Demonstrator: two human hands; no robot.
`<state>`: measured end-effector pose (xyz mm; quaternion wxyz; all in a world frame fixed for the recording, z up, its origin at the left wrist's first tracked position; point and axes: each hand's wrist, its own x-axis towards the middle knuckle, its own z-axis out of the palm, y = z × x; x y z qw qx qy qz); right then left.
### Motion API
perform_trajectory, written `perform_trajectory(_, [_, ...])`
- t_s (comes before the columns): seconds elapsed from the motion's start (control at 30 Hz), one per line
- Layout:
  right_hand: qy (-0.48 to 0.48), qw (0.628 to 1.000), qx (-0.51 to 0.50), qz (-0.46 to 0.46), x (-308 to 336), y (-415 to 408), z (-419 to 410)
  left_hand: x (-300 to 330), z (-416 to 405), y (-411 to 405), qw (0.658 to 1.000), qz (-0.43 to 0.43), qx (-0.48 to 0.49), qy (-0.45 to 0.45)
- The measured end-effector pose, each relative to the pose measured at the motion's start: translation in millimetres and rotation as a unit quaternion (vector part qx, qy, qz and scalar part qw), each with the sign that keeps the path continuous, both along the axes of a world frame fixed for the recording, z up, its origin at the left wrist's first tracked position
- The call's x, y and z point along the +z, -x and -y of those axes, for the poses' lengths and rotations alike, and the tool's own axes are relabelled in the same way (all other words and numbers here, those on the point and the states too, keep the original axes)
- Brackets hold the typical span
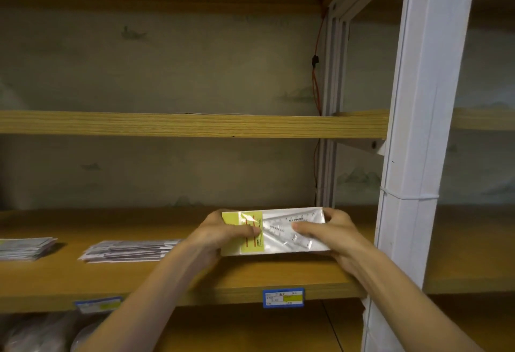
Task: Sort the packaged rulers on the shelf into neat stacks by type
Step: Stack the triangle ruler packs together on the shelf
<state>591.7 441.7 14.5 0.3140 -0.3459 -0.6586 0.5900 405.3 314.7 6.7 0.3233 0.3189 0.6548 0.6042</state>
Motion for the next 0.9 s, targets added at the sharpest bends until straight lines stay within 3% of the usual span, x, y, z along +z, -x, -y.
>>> perform_trajectory(0.17, [0.147, 0.989, 0.008, 0.000, 15.7, 4.2, 4.6, 5.7, 1.3, 0.9, 0.999, 0.008, -0.003, 0.034])
perform_trajectory(0.27, [0.167, 0.986, 0.004, 0.018, 15.0, 3.8, 4.3, 3.5, 2.9, 4.6, 0.991, -0.117, 0.009, 0.070])
perform_trajectory(0.37, [0.179, 0.983, -0.005, 0.028, 14.9, 2.1, 4.5, 0.1, 3.5, 3.4, 0.971, -0.236, -0.007, 0.043])
perform_trajectory(0.47, [0.189, 0.981, -0.009, 0.039, 15.6, 1.1, 4.0, -0.4, 1.5, 0.1, 0.936, -0.342, -0.060, 0.052])
perform_trajectory(0.6, [0.184, 0.980, -0.010, 0.071, 18.2, 1.9, 5.8, 0.4, -5.4, -6.7, 0.869, -0.460, -0.123, 0.135])
perform_trajectory(0.77, [0.170, 0.980, -0.004, 0.103, 19.5, 5.4, 5.1, 0.6, -18.6, -8.6, 0.834, -0.486, -0.169, 0.199])
perform_trajectory(0.9, [0.150, 0.979, 0.004, 0.135, 18.3, 5.9, 1.4, 2.1, -26.6, -9.9, 0.834, -0.469, -0.184, 0.225])
